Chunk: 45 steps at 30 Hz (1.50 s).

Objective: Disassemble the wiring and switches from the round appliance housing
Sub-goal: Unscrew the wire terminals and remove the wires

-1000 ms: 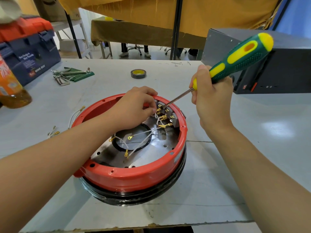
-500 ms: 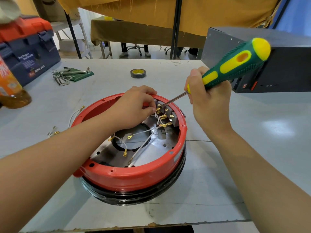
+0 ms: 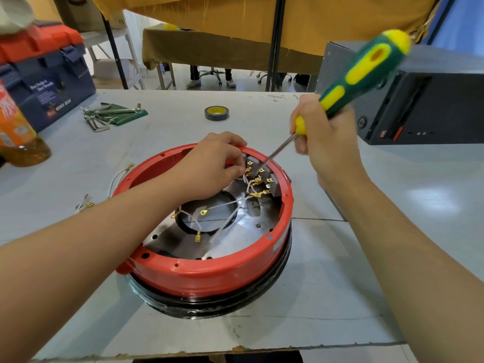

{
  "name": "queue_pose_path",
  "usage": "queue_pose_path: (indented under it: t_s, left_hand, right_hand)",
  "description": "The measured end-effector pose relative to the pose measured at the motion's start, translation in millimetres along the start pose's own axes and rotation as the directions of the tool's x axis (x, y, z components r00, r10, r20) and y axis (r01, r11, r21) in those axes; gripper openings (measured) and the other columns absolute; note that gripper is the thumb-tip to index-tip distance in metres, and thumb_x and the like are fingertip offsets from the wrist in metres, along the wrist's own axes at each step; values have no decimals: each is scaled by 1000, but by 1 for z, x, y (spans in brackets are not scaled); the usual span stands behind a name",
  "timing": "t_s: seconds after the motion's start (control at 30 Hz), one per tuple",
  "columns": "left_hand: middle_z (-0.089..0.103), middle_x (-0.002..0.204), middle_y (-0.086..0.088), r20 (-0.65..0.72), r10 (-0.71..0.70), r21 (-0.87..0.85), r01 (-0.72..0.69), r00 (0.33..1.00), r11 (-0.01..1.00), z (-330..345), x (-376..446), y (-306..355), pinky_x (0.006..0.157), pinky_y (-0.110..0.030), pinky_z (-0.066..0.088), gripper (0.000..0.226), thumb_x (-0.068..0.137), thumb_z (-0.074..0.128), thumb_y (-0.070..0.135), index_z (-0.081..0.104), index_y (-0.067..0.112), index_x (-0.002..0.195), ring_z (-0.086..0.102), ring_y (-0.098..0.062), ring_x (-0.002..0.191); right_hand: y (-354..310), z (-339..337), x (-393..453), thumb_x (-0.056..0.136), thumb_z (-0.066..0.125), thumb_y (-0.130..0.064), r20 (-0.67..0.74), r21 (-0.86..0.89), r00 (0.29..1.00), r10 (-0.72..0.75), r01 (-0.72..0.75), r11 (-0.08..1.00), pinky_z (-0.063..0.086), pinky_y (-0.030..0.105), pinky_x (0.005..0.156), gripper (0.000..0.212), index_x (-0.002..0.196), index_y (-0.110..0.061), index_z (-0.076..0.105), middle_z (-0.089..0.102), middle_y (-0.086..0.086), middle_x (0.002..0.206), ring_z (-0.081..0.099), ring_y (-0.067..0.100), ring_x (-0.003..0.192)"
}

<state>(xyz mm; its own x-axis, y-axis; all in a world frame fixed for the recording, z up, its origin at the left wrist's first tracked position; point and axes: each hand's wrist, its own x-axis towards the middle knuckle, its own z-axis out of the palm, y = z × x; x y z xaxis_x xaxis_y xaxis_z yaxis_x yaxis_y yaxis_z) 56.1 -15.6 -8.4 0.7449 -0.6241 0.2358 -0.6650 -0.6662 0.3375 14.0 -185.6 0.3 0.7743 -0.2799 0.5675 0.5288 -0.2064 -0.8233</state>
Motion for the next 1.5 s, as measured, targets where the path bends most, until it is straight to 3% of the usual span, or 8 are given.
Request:
queue_pose_path:
  t_s: [0.07,0.5,0.67,0.77,0.87,1.5]
  left_hand:
    - [46,139,5,-2,-4,-1,4,1000,1000,0,0,0,94,-23,26,12,92,57,21,64,23,83,39,-15,122]
    - [46,139,6,-7,4,-13,-4,1000,1000,1,0,-3,91,-20,24,12,91,58,20,69,18,87,39,-14,121]
    - [45,139,8,-4,-1,-9,1,1000,1000,1,1,-2,91,-21,24,11,91,58,22,68,19,87,38,-12,121]
    - [45,139,7,-1,1,-8,-1,1000,1000,1,1,-2,92,-22,24,11,91,58,21,68,19,86,38,-12,121]
    - [45,139,7,-1,2,-12,-2,1000,1000,1,1,-2,91,-23,25,12,91,58,21,67,21,84,38,-12,120]
    - [46,138,6,-7,2,-6,-2,1000,1000,1,1,-1,92,-22,25,12,92,57,20,67,18,88,39,-14,121]
  right_hand:
    - [7,9,-5,86,47,-29,8,-4,997,74,-74,997,33,19,45,39,48,-24,49,46,-7,45,41,7,41]
    - [-8,-5,-7,89,49,-26,-121,-47,984,-128,123,991,34,14,51,36,54,-21,50,47,-13,45,45,5,45]
    - [-7,0,-16,87,46,-30,-60,-141,973,-221,211,967,34,23,51,40,54,-7,47,43,8,49,41,14,46]
    - [-7,-1,-13,87,47,-30,-77,-118,981,-179,169,978,34,21,50,40,54,-7,49,44,-2,47,42,10,45]
    - [-4,-4,-9,90,47,-25,-116,-80,988,-100,91,993,34,15,51,36,54,-20,50,47,-14,44,45,5,45]
    - [-2,0,-6,83,48,-28,-223,28,975,11,-5,1000,34,21,51,35,49,-27,49,47,-11,45,44,5,45]
